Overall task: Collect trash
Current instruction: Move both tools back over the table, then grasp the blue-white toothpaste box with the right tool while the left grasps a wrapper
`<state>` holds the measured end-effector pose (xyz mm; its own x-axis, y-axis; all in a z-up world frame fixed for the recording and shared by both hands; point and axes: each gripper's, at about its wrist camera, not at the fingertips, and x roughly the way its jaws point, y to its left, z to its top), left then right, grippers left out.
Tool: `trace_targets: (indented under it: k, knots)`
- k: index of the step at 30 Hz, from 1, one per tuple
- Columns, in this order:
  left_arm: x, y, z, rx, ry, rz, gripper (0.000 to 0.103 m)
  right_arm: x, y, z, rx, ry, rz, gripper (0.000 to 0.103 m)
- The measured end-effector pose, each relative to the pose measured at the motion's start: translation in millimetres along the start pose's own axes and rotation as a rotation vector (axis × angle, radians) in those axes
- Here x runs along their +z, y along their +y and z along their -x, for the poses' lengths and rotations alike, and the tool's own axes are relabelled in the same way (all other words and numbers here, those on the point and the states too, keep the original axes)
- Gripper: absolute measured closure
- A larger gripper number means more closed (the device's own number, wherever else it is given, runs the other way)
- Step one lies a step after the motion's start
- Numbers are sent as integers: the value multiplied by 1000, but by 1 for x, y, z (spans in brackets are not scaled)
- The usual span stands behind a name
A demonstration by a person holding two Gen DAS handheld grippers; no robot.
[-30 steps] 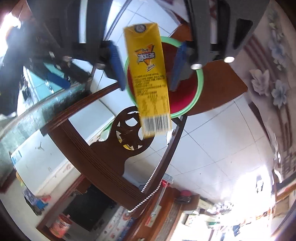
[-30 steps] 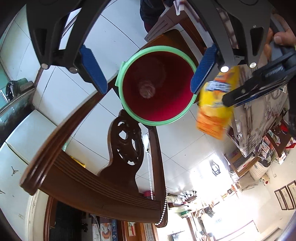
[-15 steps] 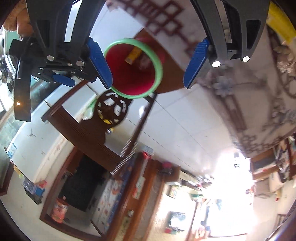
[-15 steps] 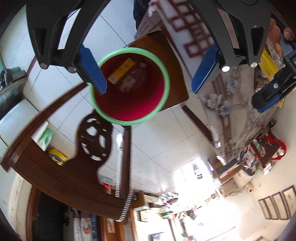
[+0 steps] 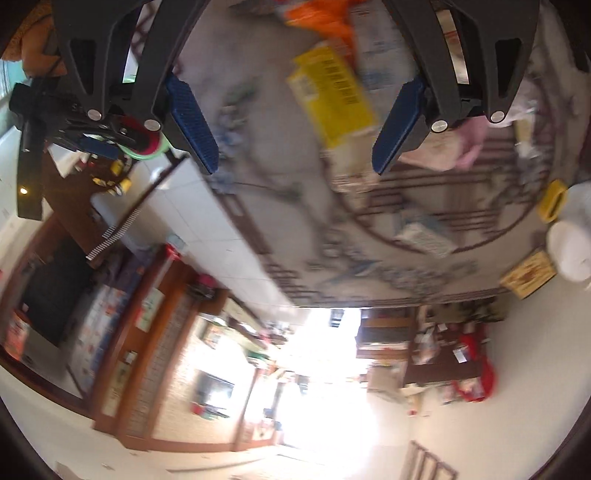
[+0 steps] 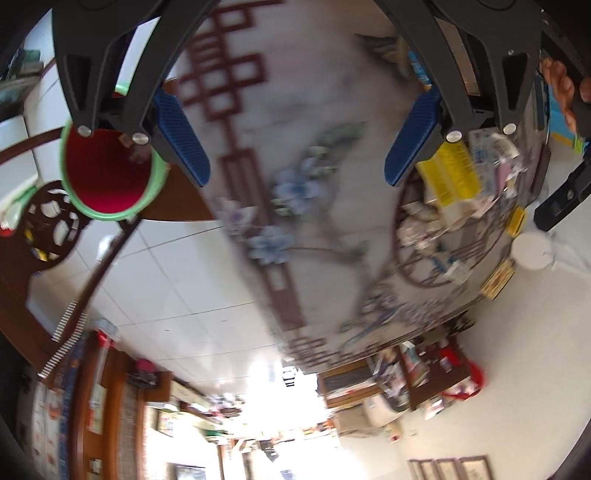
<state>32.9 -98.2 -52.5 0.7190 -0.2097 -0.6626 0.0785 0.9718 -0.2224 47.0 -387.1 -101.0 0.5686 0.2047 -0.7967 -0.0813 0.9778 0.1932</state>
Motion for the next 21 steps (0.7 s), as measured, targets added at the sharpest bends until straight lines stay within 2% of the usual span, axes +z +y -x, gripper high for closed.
trace_targets:
  k: [7,12,17,21]
  knots:
    - [-15,125,18,190,15,158,22,-22,97,-33,193,125,91,9]
    - [-29,186,23,276,45,233,22,-37,141,-54,289,218,100,11]
    - [-37,226,26,305,63,284,22,-41,167,-76,297,275,92,26]
    - [-41,250,19,312,90,306,22,-45,182,-88,280,295,101,30]
